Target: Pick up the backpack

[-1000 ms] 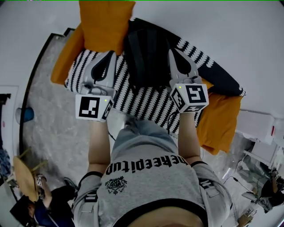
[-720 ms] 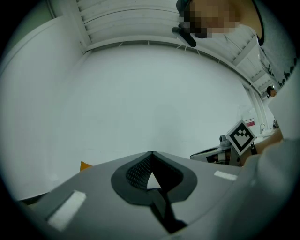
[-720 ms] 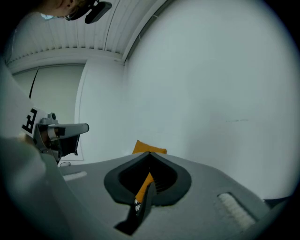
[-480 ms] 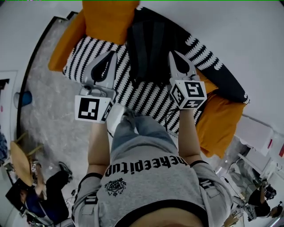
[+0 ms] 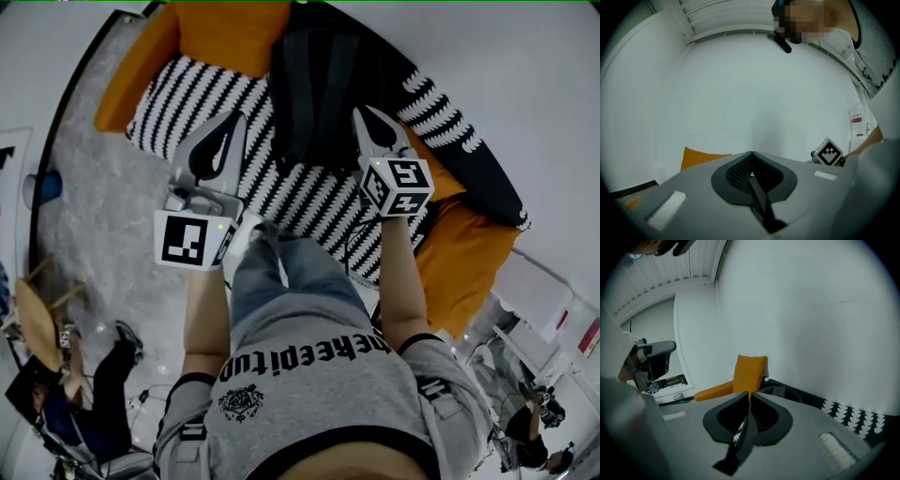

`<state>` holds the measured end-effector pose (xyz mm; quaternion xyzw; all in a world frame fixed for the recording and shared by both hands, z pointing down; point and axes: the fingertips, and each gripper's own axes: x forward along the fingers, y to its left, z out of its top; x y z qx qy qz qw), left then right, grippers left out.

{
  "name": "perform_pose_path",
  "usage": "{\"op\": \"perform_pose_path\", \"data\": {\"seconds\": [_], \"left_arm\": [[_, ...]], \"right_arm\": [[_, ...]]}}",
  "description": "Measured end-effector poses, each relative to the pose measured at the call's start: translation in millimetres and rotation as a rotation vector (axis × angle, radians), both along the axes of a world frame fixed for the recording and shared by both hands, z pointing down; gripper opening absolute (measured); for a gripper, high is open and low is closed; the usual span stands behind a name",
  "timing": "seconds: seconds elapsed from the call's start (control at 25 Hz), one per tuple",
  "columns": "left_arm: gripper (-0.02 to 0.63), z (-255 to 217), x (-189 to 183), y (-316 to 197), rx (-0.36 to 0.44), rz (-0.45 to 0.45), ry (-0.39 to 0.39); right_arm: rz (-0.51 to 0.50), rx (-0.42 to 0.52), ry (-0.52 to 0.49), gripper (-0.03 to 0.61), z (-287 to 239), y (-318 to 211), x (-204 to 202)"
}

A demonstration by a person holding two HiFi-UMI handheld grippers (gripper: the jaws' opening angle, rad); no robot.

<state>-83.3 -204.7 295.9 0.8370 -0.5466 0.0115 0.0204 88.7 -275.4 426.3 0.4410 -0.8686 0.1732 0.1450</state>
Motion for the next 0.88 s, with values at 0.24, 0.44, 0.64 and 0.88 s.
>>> {"op": "perform_pose_path", "data": {"seconds": [0.24, 0.44, 0.64, 0.88], "left_arm": [[0.018, 16.8, 1.3, -7.4, -0.024, -0.011, 0.007], [0.018, 30.8, -0.3, -14.3, -0.041, -0.029, 0.026], [0.018, 44.8, 3.1, -21.6, -0.068, -0.035, 0.037], [0.018, 66.2, 1.5, -29.1, -0.106, -0.053, 0.034]], "right_arm": [[-0.012, -0.105, -0.011, 0.046, 44.9, -14.1, 2.6], [-0.039, -0.187, -0.009, 0.064, 80.3, -22.3, 3.6], [-0.053, -0.248, 0.018, 0.091, 113.5, -35.4, 8.9], [-0.069, -0.328, 0.065, 0.129, 161.6, -47.6, 13.4]]}}
